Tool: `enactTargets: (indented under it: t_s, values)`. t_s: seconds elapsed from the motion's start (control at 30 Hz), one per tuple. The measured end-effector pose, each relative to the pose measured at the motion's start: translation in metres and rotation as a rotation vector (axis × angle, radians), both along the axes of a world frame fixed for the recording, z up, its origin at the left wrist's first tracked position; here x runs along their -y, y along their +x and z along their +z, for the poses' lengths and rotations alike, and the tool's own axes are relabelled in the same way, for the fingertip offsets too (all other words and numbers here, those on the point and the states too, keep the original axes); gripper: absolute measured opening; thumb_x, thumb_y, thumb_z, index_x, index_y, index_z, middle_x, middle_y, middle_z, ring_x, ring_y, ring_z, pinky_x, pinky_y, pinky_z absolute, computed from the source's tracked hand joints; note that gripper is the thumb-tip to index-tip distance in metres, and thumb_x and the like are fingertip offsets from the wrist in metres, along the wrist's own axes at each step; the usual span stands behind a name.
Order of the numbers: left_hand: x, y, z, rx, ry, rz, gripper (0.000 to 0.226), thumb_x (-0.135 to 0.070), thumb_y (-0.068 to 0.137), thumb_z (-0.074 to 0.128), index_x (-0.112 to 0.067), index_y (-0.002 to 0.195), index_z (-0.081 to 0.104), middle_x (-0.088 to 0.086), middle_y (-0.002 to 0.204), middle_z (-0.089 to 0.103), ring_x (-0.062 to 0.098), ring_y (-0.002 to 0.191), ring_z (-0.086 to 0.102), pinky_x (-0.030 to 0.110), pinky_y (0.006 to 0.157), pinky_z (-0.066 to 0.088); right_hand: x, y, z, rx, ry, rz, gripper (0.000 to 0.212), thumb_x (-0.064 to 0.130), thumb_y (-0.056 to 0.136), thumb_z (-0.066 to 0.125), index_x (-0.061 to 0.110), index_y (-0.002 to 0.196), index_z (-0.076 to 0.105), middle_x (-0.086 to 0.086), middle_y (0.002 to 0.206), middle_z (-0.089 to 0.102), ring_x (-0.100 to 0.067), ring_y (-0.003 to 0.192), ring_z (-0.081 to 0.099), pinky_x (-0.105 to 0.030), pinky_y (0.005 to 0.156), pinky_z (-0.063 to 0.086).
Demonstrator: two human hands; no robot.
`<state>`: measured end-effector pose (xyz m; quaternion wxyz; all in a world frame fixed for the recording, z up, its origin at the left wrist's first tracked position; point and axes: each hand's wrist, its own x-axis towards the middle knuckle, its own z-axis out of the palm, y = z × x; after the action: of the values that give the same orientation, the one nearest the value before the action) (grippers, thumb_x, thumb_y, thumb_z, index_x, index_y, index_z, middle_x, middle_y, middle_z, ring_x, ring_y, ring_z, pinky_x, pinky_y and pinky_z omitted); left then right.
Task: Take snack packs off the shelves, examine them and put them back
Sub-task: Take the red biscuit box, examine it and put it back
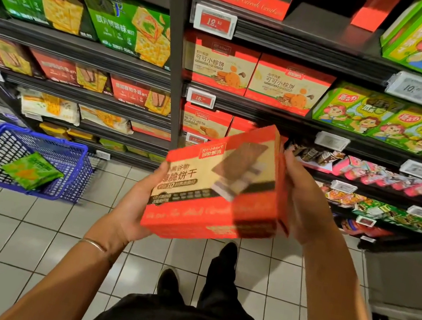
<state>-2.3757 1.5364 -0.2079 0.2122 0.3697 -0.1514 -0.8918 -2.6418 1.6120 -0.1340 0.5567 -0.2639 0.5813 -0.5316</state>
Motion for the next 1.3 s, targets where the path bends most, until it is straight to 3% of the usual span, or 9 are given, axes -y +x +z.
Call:
enactTargets:
  t_s: [0.1,0.2,0.4,0.53,0.77,0.93,1.07,1.17,1.3]
  values:
    - [0.009,0.007,0.007,0.064,-0.247,0.015,0.04,-0.046,0.094,0.063,-0.02,0.122,0.077,0.015,0.131,0.072,0.031,0.114,0.073,0.043,0.083,0.063,-0.005,-0.004,-0.001,0.026,-0.029,0.024,0.045,0.047,0.107,0.043,0.018,0.132,0.065,-0.009,0.119,0.074,-0.031,0.113,0.069,-0.057,0.106,0.05]
    - [0.016,0.011,0.013,0.108,-0.472,0.013,0.033,-0.03,0.094,0.062,-0.019,0.124,0.073,0.015,0.128,0.073,0.028,0.116,0.072,0.04,0.091,0.062,-0.009,-0.006,-0.005,-0.046,-0.054,0.082,0.051,0.048,0.095,0.06,0.02,0.138,0.06,-0.013,0.13,0.069,-0.033,0.122,0.066,-0.045,0.097,0.056]
    - [0.022,0.02,0.017,-0.013,-0.693,0.031,0.05,0.005,0.087,0.054,-0.011,0.134,0.059,0.012,0.122,0.074,0.03,0.117,0.068,0.042,0.098,0.057,-0.01,-0.012,-0.015,-0.066,-0.11,0.141,0.062,0.019,0.082,0.074,0.024,0.141,0.057,-0.01,0.133,0.068,-0.031,0.127,0.062,-0.047,0.101,0.05]
    - [0.025,0.028,0.018,-0.052,-0.76,0.001,0.063,0.012,0.082,0.058,-0.017,0.139,0.059,0.009,0.124,0.073,0.029,0.119,0.066,0.04,0.1,0.056,-0.009,-0.012,-0.013,-0.081,-0.145,0.179,0.073,0.019,0.073,0.084,0.023,0.14,0.058,-0.008,0.13,0.069,-0.029,0.126,0.064,-0.038,0.095,0.056]
    - [0.026,0.029,0.016,-0.044,-0.631,0.026,0.048,-0.021,0.083,0.079,-0.018,0.13,0.068,0.011,0.125,0.074,0.029,0.118,0.069,0.04,0.096,0.058,-0.009,-0.011,-0.009,-0.089,-0.147,0.172,0.068,0.031,0.072,0.086,0.03,0.136,0.062,-0.006,0.132,0.069,-0.029,0.127,0.063,-0.039,0.092,0.057]
    - [0.022,0.029,0.016,0.122,-0.455,0.019,0.087,-0.064,0.064,0.093,-0.017,0.132,0.068,0.018,0.135,0.069,0.037,0.123,0.066,0.048,0.095,0.061,-0.007,-0.008,-0.006,-0.118,-0.082,0.097,0.06,0.041,0.084,0.076,0.032,0.141,0.058,-0.001,0.127,0.073,-0.024,0.108,0.074,-0.03,0.076,0.06]
    - [0.019,0.03,0.024,0.078,-0.338,-0.027,0.104,-0.064,0.059,0.095,-0.012,0.142,0.061,0.02,0.14,0.066,0.038,0.123,0.068,0.053,0.094,0.061,-0.005,-0.004,-0.01,-0.119,-0.004,0.057,0.046,0.052,0.092,0.065,0.035,0.135,0.062,-0.001,0.126,0.073,-0.026,0.109,0.074,-0.037,0.078,0.062]
    - [0.018,0.03,0.032,0.036,-0.289,-0.071,0.098,-0.066,0.053,0.096,-0.017,0.134,0.07,0.017,0.134,0.07,0.035,0.116,0.072,0.047,0.083,0.064,-0.006,0.0,-0.013,-0.018,0.046,0.1,0.045,0.054,0.098,0.058,0.033,0.138,0.06,-0.005,0.132,0.071,-0.03,0.115,0.072,-0.041,0.085,0.062]
    - [0.018,0.027,0.036,0.038,-0.241,-0.098,0.093,-0.075,0.052,0.09,-0.025,0.129,0.074,0.012,0.13,0.073,0.032,0.111,0.075,0.042,0.077,0.064,-0.01,0.005,-0.02,0.158,0.276,0.067,0.053,0.061,0.099,0.055,0.022,0.131,0.069,-0.013,0.123,0.075,-0.031,0.105,0.075,-0.038,0.076,0.063]
